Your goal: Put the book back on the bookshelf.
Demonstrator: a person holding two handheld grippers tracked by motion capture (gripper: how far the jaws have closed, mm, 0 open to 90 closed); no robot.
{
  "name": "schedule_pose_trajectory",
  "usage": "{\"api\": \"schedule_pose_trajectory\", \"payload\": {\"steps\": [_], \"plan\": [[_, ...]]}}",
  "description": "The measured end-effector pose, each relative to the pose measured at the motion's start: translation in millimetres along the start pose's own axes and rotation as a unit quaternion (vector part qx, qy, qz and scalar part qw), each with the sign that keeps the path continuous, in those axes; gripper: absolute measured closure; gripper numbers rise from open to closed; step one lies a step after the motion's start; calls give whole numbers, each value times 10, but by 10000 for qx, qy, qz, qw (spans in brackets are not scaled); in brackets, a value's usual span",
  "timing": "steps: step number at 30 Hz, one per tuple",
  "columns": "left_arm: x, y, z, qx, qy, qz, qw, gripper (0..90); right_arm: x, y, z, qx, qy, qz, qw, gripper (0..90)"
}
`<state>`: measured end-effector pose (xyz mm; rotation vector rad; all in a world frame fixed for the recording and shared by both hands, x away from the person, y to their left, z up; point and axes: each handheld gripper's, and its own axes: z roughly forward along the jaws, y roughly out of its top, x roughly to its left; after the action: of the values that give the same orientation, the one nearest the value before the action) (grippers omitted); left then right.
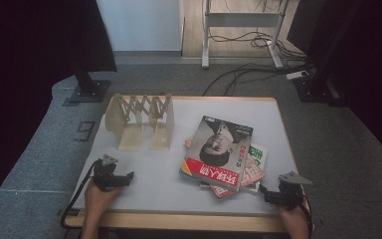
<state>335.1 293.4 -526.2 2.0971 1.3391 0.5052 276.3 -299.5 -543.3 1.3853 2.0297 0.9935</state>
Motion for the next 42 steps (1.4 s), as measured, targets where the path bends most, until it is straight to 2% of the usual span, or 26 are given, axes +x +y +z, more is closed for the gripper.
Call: {"api": "schedule_pose_trajectory", "payload": {"steps": [7, 25, 30, 32, 35, 37, 40, 42], "plan": [[6, -17, 3, -74, -13, 21, 10000, 54, -1, 1, 1, -1, 4, -1, 10000, 107], [13, -14, 4, -63, -48, 43, 10000, 52, -2, 1, -1, -1, 15, 9, 10000, 108], [22, -17, -18, -21, -161, 173, 9997, 54, -3, 11, -2, 38, 20, 6, 10000, 110], [5, -25, -24, 3, -281, 245, 9993, 26, -1, 20, -5, 64, 15, 2, 10000, 113], [-8, -31, -34, -20, -351, 285, 9990, 7, 1, 21, -11, 70, 4, -9, 10000, 114], [-1, -20, -86, -158, -573, 191, 9980, 0, -6, 16, -31, 49, -14, 10, 10000, 113], [4, -6, -137, -255, -730, 143, 9969, 0, -19, 14, -53, -13, 26, 80, 10000, 109], [-49, 25, -190, -267, -640, 311, 9971, 4, -32, 18, -96, -47, 51, 78, 9999, 109]]}}
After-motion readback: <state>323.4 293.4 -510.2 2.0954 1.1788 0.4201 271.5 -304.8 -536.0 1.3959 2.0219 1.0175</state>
